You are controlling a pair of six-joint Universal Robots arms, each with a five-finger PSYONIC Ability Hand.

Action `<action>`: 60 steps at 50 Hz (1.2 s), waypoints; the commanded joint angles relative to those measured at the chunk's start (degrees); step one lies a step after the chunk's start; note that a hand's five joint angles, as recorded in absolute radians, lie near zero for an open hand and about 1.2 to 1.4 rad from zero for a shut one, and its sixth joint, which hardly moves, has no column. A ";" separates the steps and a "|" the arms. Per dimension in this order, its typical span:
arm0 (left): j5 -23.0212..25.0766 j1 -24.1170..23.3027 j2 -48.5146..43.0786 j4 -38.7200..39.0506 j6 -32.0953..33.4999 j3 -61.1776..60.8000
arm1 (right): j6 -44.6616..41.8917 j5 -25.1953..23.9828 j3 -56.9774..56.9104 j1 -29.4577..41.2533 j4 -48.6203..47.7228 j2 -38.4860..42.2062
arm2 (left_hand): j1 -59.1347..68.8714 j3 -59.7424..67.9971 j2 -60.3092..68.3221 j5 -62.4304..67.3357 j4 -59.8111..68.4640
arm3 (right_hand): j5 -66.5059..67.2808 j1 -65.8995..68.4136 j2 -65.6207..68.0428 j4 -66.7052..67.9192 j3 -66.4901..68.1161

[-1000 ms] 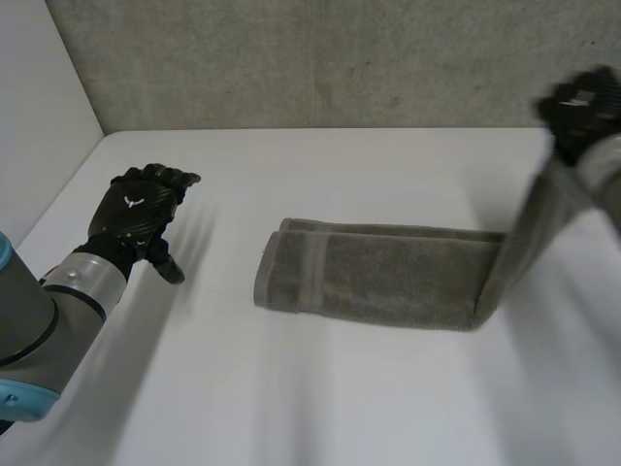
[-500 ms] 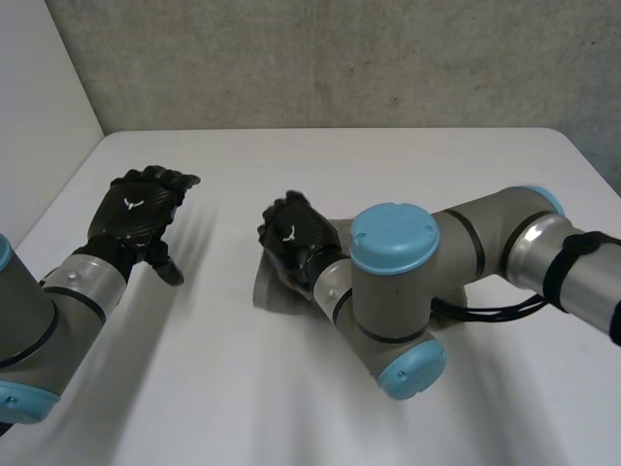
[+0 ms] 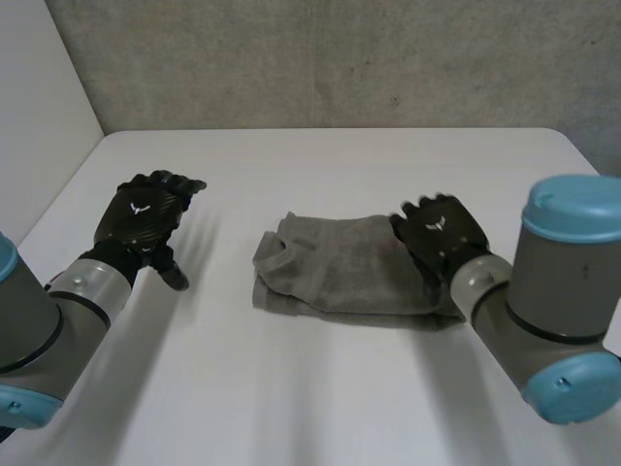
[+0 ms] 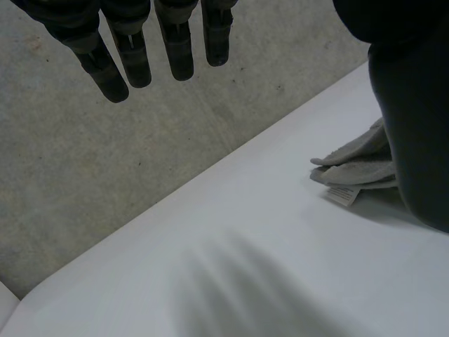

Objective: Fold the towel.

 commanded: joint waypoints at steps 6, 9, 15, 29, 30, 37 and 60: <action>-0.08 -0.23 -0.49 0.03 0.10 -0.09 | -2.19 -1.29 8.92 -4.93 -6.17 0.70 | -4.92 -3.51 -4.73 -12.49 -4.93 | 17.66 17.17 17.17 17.07 17.26; -0.08 -0.23 -0.49 0.03 0.10 -0.09 | -1.84 -1.29 9.54 -5.10 -7.31 0.78 | -4.92 -3.51 -4.73 -12.49 -4.93 | 26.20 25.71 25.70 25.60 25.79; -0.08 -0.23 -0.49 0.03 0.10 -0.18 | -1.93 -0.94 9.71 -5.11 -9.34 2.10 | -4.92 -3.51 -4.73 -12.49 -4.93 | 42.73 42.25 42.24 42.14 42.33; -0.26 -0.32 -0.14 -0.06 0.10 -0.44 | -2.63 -1.38 10.15 -6.95 -8.46 2.54 | -4.92 -3.51 -4.73 -12.49 -4.93 | 64.37 63.89 63.88 63.78 63.97; -0.34 -0.32 0.04 -0.06 0.10 -0.44 | -3.50 -1.38 10.33 -7.56 -7.94 2.37 | -4.92 -3.51 -4.73 -12.49 -4.93 | 64.37 63.89 63.88 63.78 63.97; -0.61 -0.50 0.83 -0.67 -0.08 0.52 | -13.53 -0.85 9.89 -12.31 -4.95 1.05 | -4.92 -3.51 -4.73 -12.49 -4.93 | 64.37 63.89 63.88 63.78 63.97; -8.34 -8.67 0.39 -8.40 -13.34 20.29 | -19.07 -4.19 -10.33 19.67 -2.31 13.70 | -4.75 -3.34 -4.56 -12.32 -4.76 | 64.37 63.89 63.88 63.78 63.97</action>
